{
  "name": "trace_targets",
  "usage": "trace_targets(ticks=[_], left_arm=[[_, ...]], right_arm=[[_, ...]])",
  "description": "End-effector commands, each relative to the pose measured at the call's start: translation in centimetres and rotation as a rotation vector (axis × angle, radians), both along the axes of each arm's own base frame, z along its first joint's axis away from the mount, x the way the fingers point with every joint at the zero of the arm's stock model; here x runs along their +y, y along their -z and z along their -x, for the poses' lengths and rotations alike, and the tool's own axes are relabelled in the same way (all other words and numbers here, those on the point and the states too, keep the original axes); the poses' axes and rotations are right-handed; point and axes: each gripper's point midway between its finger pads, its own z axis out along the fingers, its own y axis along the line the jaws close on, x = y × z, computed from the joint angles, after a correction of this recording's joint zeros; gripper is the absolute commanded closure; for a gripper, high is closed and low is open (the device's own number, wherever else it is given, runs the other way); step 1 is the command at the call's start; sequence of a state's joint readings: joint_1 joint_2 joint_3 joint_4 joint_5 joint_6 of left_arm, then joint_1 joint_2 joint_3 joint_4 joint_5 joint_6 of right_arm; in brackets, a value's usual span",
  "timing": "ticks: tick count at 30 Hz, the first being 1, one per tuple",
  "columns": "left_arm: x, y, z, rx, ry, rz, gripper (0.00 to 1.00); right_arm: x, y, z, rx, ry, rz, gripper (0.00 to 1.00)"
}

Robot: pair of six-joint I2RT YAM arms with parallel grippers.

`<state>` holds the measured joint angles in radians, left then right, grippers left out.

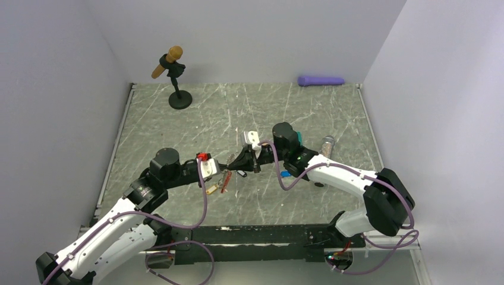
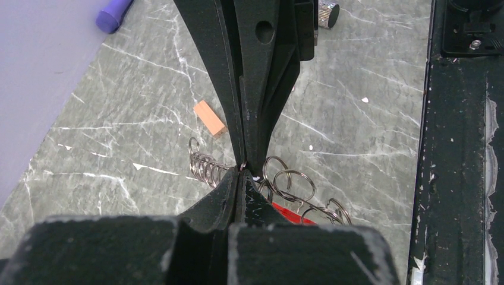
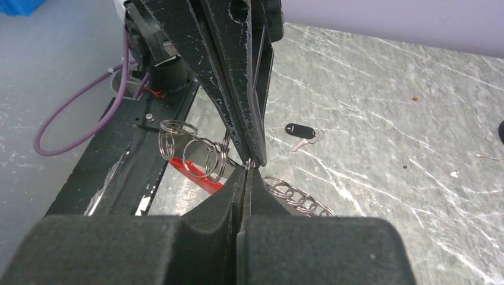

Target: Put the keys on the keyring

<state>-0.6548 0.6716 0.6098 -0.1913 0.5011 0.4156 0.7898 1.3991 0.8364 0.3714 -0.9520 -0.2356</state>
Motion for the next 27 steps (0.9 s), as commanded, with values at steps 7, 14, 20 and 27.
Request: trace_targets(ticks=[7, 14, 20, 27], left_arm=[[0.6, -2.7, -0.4, -0.048, -0.075, 0.145, 0.88], [1.2, -3.3, 0.3, -0.082, -0.094, 0.268, 0.79], [1.5, -4.0, 0.4, -0.101, -0.105, 0.317, 0.78], [1.9, -4.8, 0.2, -0.128, -0.130, 0.347, 0.77]], right_arm=[[0.3, -4.9, 0.9, -0.133, -0.053, -0.132, 1.00], [0.0, -6.8, 1.4, -0.153, -0.057, -0.209, 1.00], [-0.1, -7.0, 1.8, -0.150, -0.066, -0.224, 1.00], [-0.3, -6.9, 2.0, -0.150, -0.071, -0.228, 1.00]])
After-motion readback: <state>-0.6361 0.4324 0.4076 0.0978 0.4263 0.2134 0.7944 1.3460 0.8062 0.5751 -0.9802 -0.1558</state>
